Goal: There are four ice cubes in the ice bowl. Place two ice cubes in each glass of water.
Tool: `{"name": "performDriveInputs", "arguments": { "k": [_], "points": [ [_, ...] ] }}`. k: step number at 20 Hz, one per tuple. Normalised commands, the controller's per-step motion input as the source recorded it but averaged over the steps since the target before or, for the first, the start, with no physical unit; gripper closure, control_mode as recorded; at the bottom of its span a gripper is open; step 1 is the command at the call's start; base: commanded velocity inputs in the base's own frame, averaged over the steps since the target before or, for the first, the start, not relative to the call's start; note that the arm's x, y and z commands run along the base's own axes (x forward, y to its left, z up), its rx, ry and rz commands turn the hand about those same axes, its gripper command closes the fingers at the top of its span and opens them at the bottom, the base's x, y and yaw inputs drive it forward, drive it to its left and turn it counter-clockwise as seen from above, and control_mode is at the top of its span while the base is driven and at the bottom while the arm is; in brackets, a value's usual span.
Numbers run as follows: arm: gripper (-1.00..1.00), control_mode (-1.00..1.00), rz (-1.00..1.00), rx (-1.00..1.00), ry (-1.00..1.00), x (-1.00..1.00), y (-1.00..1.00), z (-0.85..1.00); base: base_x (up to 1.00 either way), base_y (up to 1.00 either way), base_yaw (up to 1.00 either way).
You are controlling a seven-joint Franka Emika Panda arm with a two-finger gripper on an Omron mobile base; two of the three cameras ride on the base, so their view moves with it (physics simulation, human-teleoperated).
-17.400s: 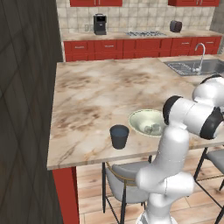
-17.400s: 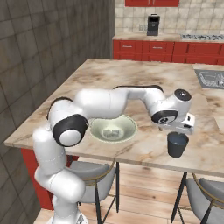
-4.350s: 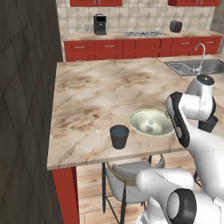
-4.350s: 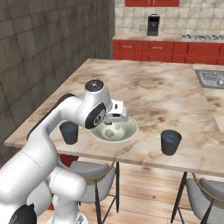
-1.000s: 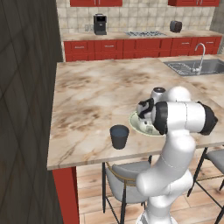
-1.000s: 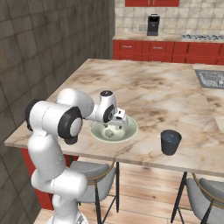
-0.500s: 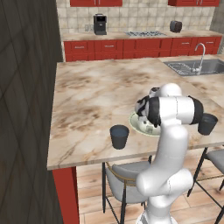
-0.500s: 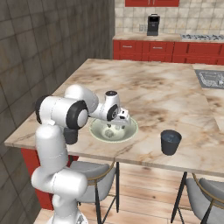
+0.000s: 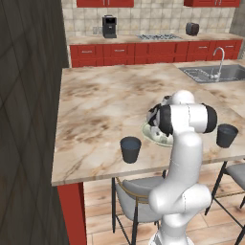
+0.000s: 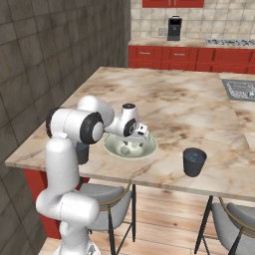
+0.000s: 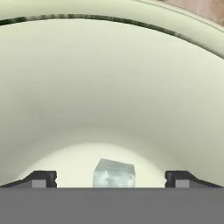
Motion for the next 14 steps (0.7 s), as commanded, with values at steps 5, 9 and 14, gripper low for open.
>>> {"name": "performDriveInputs", "arguments": {
  "k": [5, 9, 14],
  "points": [
    [1.00, -1.00, -0.05, 0.00, 0.02, 0.00, -0.14, -0.27, 0.00, 0.00, 0.00],
    [1.00, -1.00, -0.07, 0.00, 0.04, 0.00, -0.13, -0.32, 0.00, 0.00, 0.00],
    [1.00, -1.00, -0.08, 0.00, 0.01, 0.00, -0.06, -0.23, 0.00, 0.00, 0.00]
  ]
}}
